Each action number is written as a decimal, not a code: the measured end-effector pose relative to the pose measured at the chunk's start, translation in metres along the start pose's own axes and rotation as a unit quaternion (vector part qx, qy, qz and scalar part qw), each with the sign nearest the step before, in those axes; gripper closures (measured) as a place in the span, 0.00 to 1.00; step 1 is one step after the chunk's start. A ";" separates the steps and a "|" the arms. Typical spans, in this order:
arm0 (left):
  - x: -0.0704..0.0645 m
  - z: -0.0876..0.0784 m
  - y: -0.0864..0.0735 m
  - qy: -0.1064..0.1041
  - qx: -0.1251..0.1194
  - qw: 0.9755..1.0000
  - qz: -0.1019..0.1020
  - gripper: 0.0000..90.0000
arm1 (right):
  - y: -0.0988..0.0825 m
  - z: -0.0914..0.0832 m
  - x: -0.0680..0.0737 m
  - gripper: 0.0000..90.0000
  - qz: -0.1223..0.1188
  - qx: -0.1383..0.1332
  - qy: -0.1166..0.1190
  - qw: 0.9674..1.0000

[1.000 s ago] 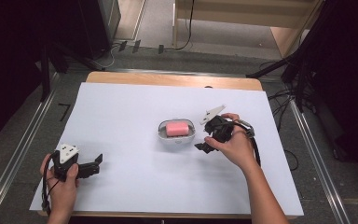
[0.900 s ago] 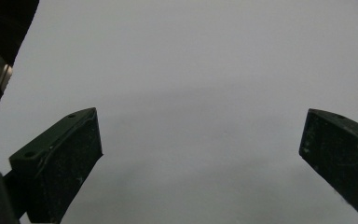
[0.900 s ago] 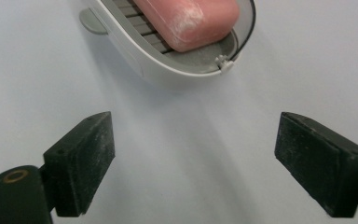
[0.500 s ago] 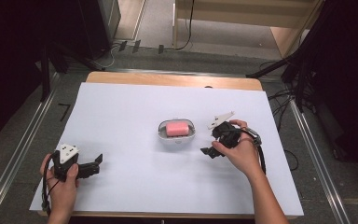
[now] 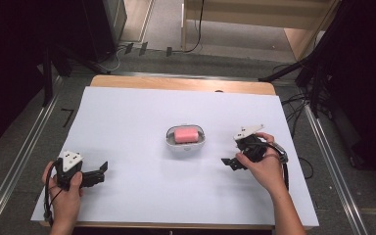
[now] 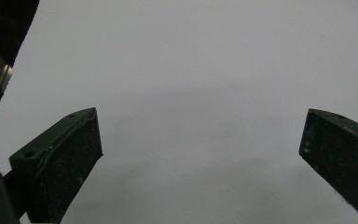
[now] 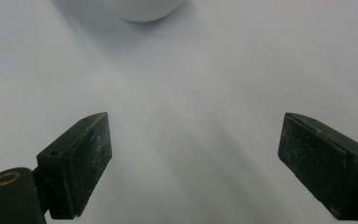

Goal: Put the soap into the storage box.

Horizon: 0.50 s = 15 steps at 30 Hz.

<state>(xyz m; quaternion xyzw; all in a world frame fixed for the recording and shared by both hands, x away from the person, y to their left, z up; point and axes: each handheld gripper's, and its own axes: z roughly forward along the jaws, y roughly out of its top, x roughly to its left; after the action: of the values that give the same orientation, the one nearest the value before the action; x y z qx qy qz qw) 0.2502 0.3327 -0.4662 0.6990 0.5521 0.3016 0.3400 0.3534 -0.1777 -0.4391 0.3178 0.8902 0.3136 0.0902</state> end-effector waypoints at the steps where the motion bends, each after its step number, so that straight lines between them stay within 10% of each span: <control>1: 0.000 0.000 0.000 0.000 0.000 1.000 0.000 0.00 | -0.002 -0.001 0.000 0.11 0.002 0.000 -0.001 1.000; 15: 0.000 0.000 0.000 0.002 0.000 1.000 0.001 0.00 | -0.041 -0.017 -0.006 0.04 0.039 -0.019 -0.017 0.999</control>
<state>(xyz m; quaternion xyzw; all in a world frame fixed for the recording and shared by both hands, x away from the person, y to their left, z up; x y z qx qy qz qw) 0.2499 0.3323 -0.4660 0.6990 0.5518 0.3038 0.3385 0.3315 -0.2145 -0.4512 0.3564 0.8692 0.3281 0.0993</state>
